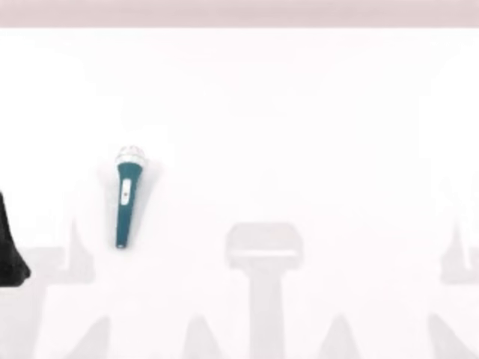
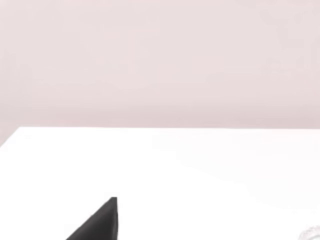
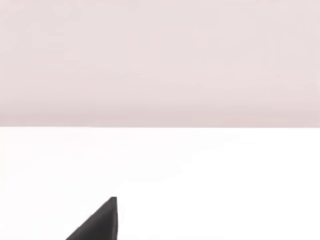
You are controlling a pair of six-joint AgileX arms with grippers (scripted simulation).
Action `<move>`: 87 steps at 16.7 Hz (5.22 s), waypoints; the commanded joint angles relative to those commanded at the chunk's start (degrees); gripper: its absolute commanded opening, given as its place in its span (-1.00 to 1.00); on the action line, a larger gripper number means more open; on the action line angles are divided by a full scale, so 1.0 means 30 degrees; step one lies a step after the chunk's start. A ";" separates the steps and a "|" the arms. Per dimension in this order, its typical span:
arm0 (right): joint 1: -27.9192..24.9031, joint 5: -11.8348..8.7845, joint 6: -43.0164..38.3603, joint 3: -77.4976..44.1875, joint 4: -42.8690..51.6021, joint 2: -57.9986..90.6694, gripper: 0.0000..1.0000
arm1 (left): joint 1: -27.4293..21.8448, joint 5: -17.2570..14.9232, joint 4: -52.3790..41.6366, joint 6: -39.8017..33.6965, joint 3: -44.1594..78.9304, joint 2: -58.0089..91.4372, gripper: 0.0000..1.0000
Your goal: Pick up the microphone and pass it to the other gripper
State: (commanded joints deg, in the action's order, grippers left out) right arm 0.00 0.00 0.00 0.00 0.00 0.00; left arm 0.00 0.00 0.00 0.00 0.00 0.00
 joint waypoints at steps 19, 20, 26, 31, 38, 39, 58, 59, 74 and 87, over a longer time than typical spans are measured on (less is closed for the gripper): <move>0.0000 0.0000 0.0000 0.0000 0.0000 0.0000 1.00 | -0.4486 0.0390 -1.2752 -0.4103 1.6650 2.4176 1.00; 0.0000 0.0000 0.0000 0.0000 0.0000 0.0000 1.00 | -0.4793 0.0409 -1.3608 -0.4377 1.7767 2.5717 1.00; 0.0000 0.0000 0.0000 0.0000 0.0000 0.0000 1.00 | -0.6185 0.0505 -1.7310 -0.5643 2.3092 3.2928 1.00; 0.0000 0.0000 0.0000 0.0000 0.0000 0.0000 1.00 | -0.6517 0.0533 -1.8128 -0.5946 2.4437 3.4549 1.00; 0.0000 0.0000 0.0000 0.0000 0.0000 0.0000 1.00 | -0.6427 0.0521 -1.6709 -0.5841 2.3726 3.5313 1.00; 0.0000 0.0000 0.0000 0.0000 0.0000 0.0000 1.00 | -0.6416 0.0517 -1.5911 -0.5819 2.3405 3.5749 1.00; 0.0000 0.0000 0.0000 0.0000 0.0000 0.0000 1.00 | -0.6328 0.0490 -1.1177 -0.5701 2.1400 3.8457 -0.21; 0.0000 0.0000 0.0000 0.0000 0.0000 0.0000 1.00 | -0.6328 0.0490 -1.1177 -0.5701 2.1400 3.8457 -0.36; 0.0000 0.0000 0.0000 0.0000 0.0000 0.0000 1.00 | -0.6359 0.0729 -1.1546 -0.5395 2.1839 3.7172 -1.00; 0.0000 0.0000 0.0000 0.0000 0.0000 0.0000 1.00 | -0.5809 -0.5961 0.5255 -0.1964 1.7522 3.3502 -1.00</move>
State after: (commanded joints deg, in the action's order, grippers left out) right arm 0.00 0.00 0.00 0.00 0.00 0.00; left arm -17.43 -17.88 15.76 -5.89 52.57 100.51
